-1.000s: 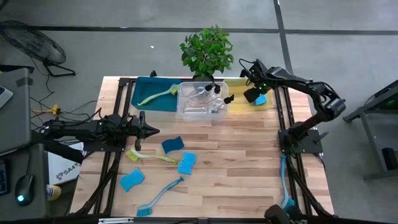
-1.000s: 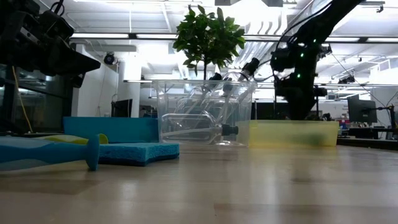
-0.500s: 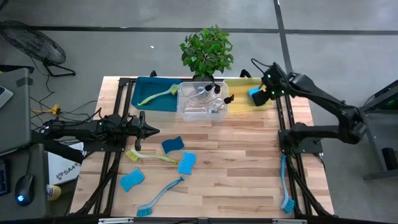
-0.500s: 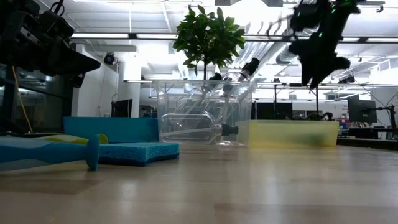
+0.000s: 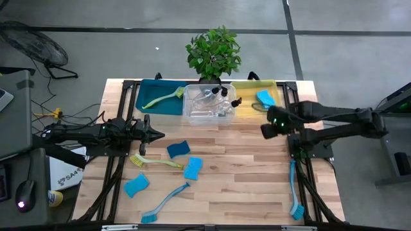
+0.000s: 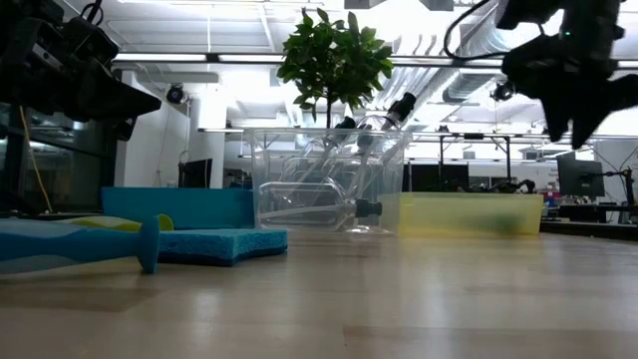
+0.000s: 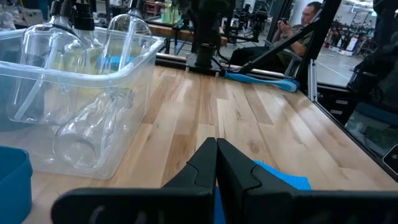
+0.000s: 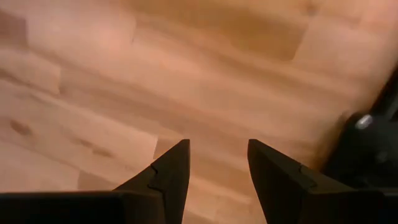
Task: Pick & Place Kitchen Sink Supplies
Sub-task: Put the blue dish brush into the blue bin
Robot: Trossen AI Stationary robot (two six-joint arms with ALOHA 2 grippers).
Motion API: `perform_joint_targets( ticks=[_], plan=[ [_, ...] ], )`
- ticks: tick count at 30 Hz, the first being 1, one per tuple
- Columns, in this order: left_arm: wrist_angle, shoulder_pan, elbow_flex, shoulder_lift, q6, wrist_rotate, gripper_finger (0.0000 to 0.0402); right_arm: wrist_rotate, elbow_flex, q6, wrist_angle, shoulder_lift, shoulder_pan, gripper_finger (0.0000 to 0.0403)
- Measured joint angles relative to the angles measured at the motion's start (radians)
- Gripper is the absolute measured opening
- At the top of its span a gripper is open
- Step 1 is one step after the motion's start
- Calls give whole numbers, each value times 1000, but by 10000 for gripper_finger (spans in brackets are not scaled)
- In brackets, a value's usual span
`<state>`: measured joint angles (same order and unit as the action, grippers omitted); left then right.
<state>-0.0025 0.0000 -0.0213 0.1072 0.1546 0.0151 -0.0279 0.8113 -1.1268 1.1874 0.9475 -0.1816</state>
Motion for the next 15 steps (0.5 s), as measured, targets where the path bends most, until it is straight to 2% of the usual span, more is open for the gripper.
perform_joint_targets(
  ticks=[4,7,11,15],
  plan=[
    [0,0,0,0,0,0,1,-14,-71,-117,-60,17,159,154],
    [0,0,0,0,0,0,1,14,-141,-218,-133,41,285,154],
    [0,0,0,0,0,0,1,-37,-229,-397,-327,88,421,154],
    [0,0,0,0,0,0,1,-88,-261,-515,-511,160,532,154]
  ],
)
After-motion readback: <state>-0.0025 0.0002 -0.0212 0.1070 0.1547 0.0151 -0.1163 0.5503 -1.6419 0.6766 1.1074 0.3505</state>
